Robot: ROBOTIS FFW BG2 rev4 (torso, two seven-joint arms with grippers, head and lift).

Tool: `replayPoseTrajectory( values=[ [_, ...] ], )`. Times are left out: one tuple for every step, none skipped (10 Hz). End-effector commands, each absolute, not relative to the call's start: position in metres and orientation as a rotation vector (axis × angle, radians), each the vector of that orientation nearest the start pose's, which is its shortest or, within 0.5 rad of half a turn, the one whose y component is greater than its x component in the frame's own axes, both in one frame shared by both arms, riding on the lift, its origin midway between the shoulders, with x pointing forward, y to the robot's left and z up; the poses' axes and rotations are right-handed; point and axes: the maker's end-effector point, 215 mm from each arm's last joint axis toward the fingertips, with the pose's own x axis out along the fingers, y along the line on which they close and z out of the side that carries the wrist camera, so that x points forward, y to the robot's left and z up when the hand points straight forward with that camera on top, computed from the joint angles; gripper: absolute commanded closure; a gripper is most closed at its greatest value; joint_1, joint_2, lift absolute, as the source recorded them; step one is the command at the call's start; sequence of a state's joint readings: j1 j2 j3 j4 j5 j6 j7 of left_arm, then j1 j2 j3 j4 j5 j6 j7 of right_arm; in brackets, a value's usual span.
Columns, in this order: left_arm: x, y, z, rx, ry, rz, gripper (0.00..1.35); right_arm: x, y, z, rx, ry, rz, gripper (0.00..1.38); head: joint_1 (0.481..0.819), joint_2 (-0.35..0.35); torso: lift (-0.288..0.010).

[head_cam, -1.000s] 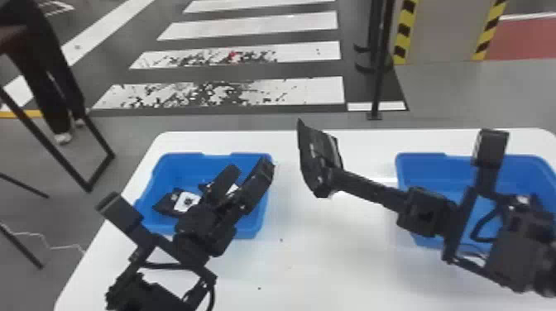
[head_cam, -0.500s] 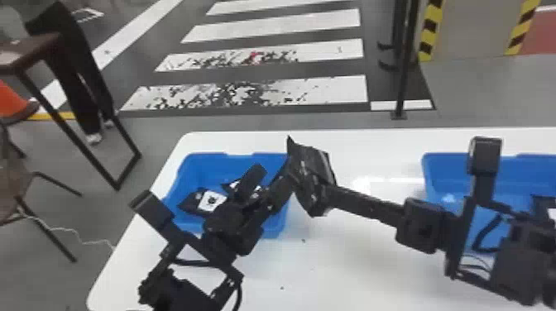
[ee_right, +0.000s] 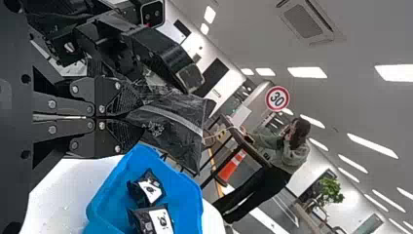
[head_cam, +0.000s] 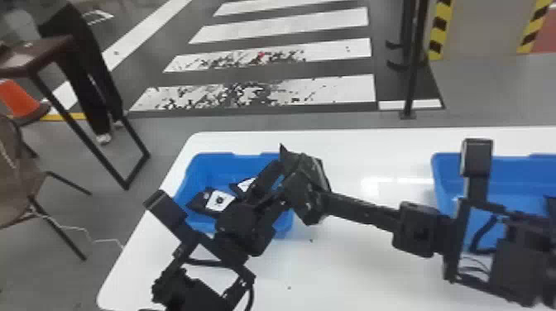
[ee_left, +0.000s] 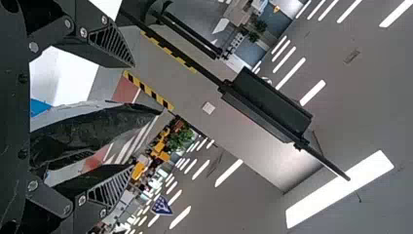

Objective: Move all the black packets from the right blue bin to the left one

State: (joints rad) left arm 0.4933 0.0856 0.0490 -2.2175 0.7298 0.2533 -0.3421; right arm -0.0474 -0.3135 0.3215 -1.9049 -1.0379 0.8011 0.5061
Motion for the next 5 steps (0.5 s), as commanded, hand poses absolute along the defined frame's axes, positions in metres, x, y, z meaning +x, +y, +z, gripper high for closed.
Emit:
replayPoseTrajectory(
  values=[
    [0.432, 0.152, -0.260, -0.612, 0.004, -0.467, 0.67, 0.395, 0.059, -0.286, 0.691, 0.516, 1.240, 1.13, 0.695, 0.274, -0.140],
    [0.431, 0.152, -0.271, -0.591, 0.041, -0.462, 1.04, 0.396, 0.059, -0.286, 0.693, 0.516, 1.240, 1.13, 0.695, 0.279, -0.140],
    [0.431, 0.153, -0.270, -0.576, 0.042, -0.457, 1.22, 0.401, 0.058, -0.284, 0.693, 0.504, 1.234, 1.13, 0.695, 0.282, -0.140],
    [0.431, 0.150, -0.269, -0.568, 0.042, -0.463, 1.22, 0.409, 0.056, -0.281, 0.692, 0.489, 1.225, 1.13, 0.695, 0.282, -0.140],
    [0.431, 0.150, -0.266, -0.566, 0.032, -0.463, 1.22, 0.416, 0.055, -0.279, 0.687, 0.475, 1.219, 1.13, 0.695, 0.279, -0.140]
  ],
)
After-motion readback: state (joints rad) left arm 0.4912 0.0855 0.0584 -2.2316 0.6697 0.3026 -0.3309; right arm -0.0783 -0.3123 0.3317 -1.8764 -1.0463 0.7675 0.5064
